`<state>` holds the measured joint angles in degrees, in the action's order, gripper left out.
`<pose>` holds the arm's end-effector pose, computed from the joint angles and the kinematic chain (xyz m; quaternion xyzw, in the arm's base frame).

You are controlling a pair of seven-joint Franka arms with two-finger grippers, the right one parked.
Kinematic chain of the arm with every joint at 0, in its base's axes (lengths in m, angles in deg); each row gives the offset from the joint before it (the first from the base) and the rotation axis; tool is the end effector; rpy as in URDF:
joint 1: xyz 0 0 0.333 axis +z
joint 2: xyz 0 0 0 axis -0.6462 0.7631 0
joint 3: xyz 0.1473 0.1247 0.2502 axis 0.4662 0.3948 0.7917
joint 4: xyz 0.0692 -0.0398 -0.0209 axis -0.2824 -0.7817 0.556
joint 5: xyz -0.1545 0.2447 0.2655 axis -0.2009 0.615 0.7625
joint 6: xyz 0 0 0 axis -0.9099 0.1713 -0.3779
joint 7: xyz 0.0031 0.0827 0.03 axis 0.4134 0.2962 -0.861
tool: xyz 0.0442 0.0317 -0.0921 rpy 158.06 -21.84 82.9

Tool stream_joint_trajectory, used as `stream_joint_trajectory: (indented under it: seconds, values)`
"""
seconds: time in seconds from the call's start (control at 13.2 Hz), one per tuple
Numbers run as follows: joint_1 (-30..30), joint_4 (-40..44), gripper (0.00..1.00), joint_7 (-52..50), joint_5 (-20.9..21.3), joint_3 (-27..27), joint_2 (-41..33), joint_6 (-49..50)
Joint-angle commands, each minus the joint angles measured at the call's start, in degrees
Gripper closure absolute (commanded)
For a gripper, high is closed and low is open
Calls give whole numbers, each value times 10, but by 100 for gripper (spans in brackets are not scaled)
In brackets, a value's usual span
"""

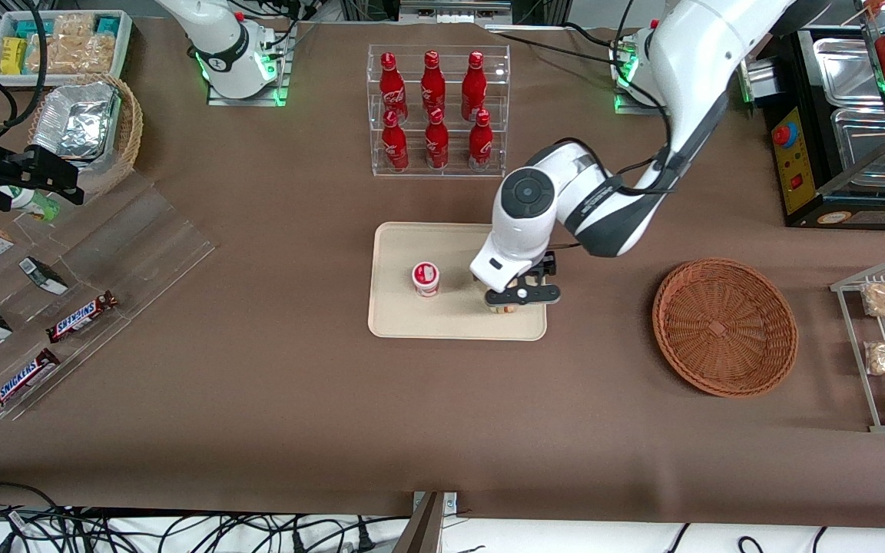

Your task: Place sandwich from basket to tray

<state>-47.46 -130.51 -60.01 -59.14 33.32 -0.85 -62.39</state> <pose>0.5843 -0.3739 0.3108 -0.9971 -0.0680 -0.0174 0.0297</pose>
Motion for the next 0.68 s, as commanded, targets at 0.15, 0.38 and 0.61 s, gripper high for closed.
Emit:
stream_joint_trajectory:
  seconds: [0.15,0.38,0.61]
  values:
    - [45,84,0,-12,7,1,-45,126]
    - [61,128,0,-9,4,-3,-45,173]
    - [91,139,0,2,-21,-5,-53,183]
